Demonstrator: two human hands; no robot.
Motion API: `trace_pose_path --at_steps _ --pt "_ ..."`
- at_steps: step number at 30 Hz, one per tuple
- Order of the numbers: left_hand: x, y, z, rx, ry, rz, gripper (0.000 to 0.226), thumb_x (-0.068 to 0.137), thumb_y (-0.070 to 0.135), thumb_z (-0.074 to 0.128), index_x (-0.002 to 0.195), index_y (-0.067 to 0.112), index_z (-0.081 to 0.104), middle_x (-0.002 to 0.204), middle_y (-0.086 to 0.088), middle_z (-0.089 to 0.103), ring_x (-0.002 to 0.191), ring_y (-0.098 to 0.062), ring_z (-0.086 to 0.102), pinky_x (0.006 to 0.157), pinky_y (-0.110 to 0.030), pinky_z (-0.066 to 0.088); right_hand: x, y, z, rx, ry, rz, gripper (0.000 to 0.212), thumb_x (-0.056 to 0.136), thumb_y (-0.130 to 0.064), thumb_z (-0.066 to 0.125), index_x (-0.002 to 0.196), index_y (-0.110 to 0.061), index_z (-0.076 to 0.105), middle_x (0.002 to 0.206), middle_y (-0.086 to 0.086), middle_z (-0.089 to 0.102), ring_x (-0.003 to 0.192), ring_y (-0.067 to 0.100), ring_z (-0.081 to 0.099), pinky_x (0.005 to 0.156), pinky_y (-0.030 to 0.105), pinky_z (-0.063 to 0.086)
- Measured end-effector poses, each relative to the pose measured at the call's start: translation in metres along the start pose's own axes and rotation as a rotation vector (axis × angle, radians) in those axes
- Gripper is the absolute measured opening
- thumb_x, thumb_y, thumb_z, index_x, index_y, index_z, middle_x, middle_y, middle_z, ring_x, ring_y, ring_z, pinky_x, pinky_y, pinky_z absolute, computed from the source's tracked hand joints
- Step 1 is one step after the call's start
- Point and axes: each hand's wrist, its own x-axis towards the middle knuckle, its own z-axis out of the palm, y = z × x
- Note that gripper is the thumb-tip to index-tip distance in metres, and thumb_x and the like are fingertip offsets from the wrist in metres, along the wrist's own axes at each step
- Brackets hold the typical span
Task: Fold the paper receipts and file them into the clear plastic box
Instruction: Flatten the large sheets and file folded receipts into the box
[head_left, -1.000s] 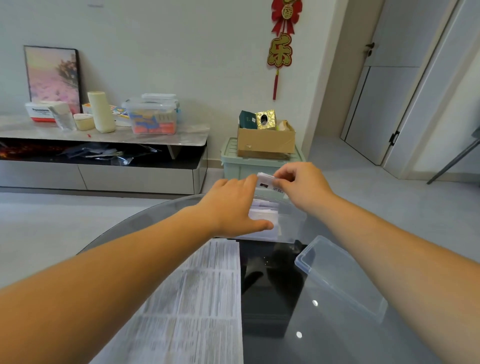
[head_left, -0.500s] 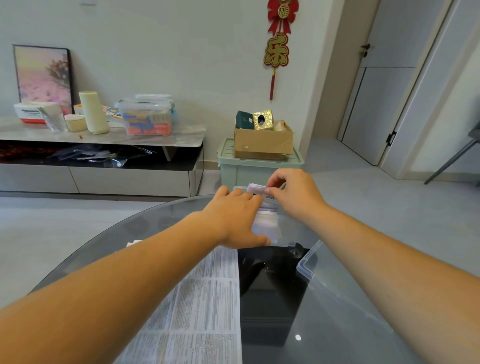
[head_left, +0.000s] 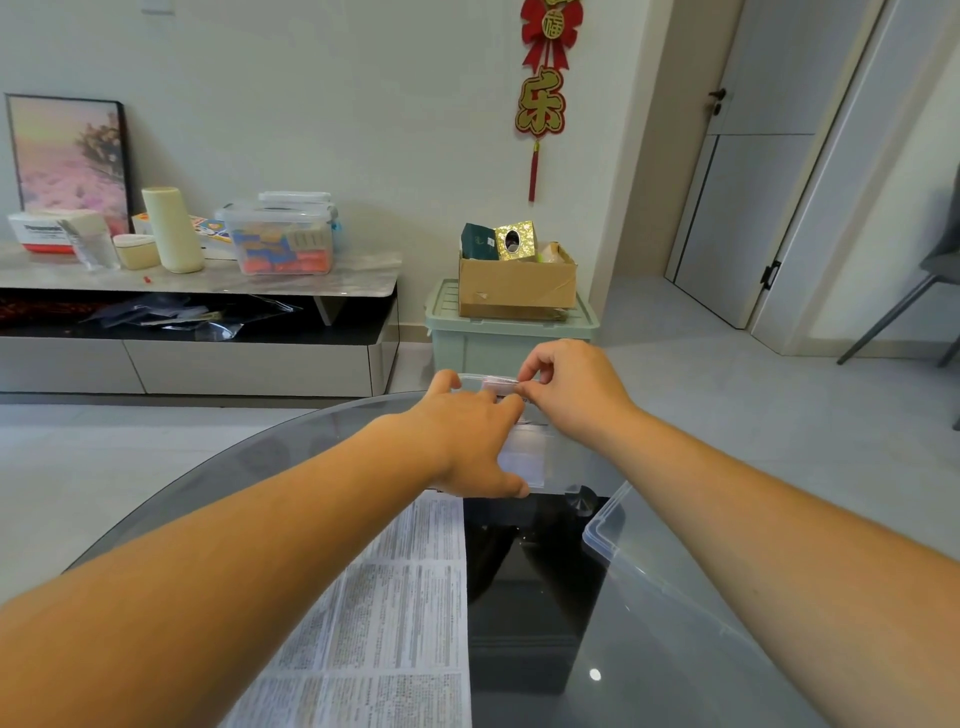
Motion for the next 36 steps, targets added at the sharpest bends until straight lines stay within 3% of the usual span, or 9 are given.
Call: trace_pose_path --at_steps 6,15,18,21,24,28,33,36 --pt "0.0 0.0 0.0 -0.039 0.011 -0.041 0.069 0.081 0.075 0.054 0.127 0.025 0.041 0.107 0.007 0.051 0.11 -0.021 0.051 0.115 -0.051 0.016 -0.001 0.0 -0.002 -0.012 -0.025 -0.033 0.014 0.086 -0.022 0.074 0.076 -0.03 0.069 0.072 -0.012 0.061 0.07 0.009 0.057 0.065 0.028 0.049" --pt "-0.003 0.0 0.004 -0.114 0.056 -0.082 0.076 0.078 0.071 0.063 0.129 0.021 0.036 0.115 0.002 0.055 0.111 -0.021 0.05 0.113 -0.045 0.023 -0.001 0.0 -0.002 0.038 -0.094 -0.026 0.01 0.09 -0.022 0.071 0.086 -0.029 0.077 0.082 -0.012 0.071 0.08 0.007 0.064 0.081 0.038 0.058" --pt "-0.003 0.001 0.004 -0.083 0.069 -0.072 0.079 0.079 0.072 0.061 0.133 0.02 0.034 0.111 0.004 0.051 0.112 -0.021 0.049 0.112 -0.045 0.024 -0.007 -0.002 -0.005 0.131 -0.074 -0.05 0.022 0.096 -0.013 0.057 0.103 -0.027 0.073 0.094 -0.012 0.071 0.089 0.007 0.065 0.088 0.038 0.056" --pt "-0.001 0.0 0.005 -0.075 0.081 -0.068 0.093 0.079 0.073 0.06 0.145 0.017 0.027 0.119 0.003 0.055 0.115 -0.021 0.05 0.111 -0.045 0.026 -0.016 -0.005 -0.011 0.2 -0.174 -0.062 0.038 0.094 -0.006 0.043 0.12 -0.021 0.066 0.111 -0.005 0.07 0.104 0.011 0.064 0.096 0.036 0.052" --pt "0.001 -0.002 0.008 -0.098 0.096 -0.071 0.092 0.077 0.073 0.061 0.143 0.018 0.03 0.124 0.002 0.056 0.116 -0.021 0.05 0.111 -0.046 0.026 -0.021 -0.006 -0.013 0.18 -0.298 -0.089 0.037 0.098 -0.015 0.037 0.127 -0.023 0.059 0.127 -0.001 0.064 0.117 0.017 0.057 0.102 0.042 0.048" --pt "-0.001 0.0 0.008 -0.062 0.127 -0.058 0.089 0.078 0.072 0.061 0.146 0.024 0.029 0.136 0.001 0.049 0.127 -0.023 0.04 0.112 -0.047 0.027 -0.02 -0.009 -0.018 0.186 -0.373 -0.023 0.039 0.105 -0.027 0.029 0.139 -0.025 0.049 0.139 -0.002 0.054 0.127 0.015 0.048 0.109 0.038 0.037" --pt "-0.001 0.0 0.01 -0.02 0.177 -0.072 0.092 0.077 0.075 0.058 0.149 0.026 0.03 0.137 -0.002 0.038 0.129 -0.025 0.032 0.111 -0.045 0.026 -0.019 -0.011 -0.022 0.415 -0.394 0.075 0.041 0.106 -0.041 0.023 0.133 -0.029 0.05 0.12 0.0 0.068 0.11 0.006 0.059 0.096 0.031 0.035" --pt "-0.002 -0.002 0.011 -0.034 0.177 -0.058 0.09 0.078 0.072 0.06 0.147 0.022 0.032 0.143 -0.001 0.045 0.134 -0.023 0.039 0.118 -0.048 0.022 -0.017 -0.009 -0.021 0.476 -0.326 0.076 0.041 0.106 -0.038 0.021 0.132 -0.025 0.051 0.113 0.001 0.072 0.106 0.009 0.063 0.099 0.032 0.04"
